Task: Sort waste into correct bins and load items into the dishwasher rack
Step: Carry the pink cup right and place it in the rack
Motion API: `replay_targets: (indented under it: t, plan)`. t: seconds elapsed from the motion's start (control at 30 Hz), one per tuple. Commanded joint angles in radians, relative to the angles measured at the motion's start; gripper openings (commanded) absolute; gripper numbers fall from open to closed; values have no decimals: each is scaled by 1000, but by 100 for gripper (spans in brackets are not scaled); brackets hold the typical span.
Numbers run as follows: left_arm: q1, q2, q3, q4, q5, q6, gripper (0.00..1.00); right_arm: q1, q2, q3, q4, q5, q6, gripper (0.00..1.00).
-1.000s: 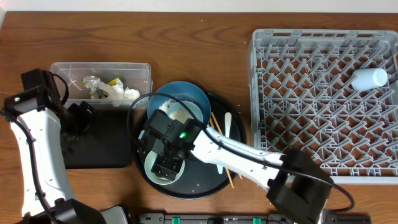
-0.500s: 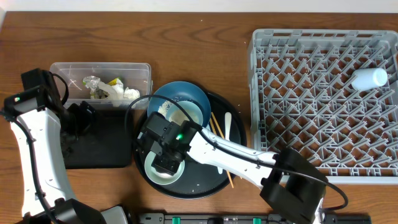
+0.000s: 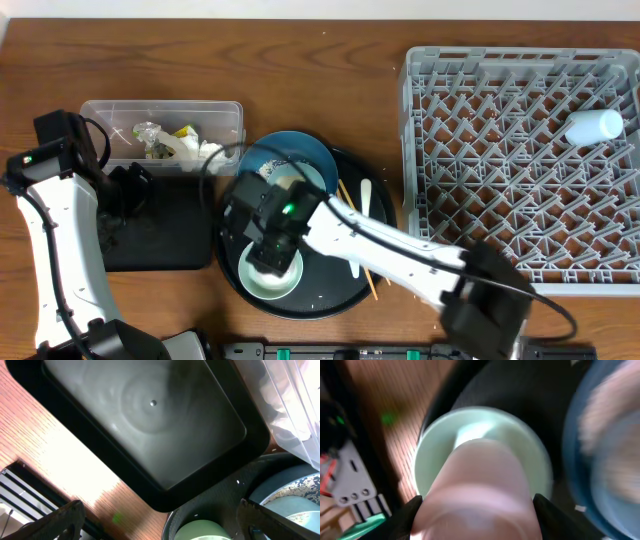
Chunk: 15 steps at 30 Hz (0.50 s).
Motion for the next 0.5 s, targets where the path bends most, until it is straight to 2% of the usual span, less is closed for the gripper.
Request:
replay_targets:
  t: [0.0, 0.23, 0.47]
  plan:
    - [2, 2, -8, -7, -2, 2, 98, -58, -122, 86, -20, 55, 4, 50]
    - [2, 2, -8, -7, -2, 2, 98, -232, -251, 97, -66, 109, 5, 51]
    - [2, 2, -8, -7, -2, 2, 98, -546, -320, 97, -171, 140, 36, 50]
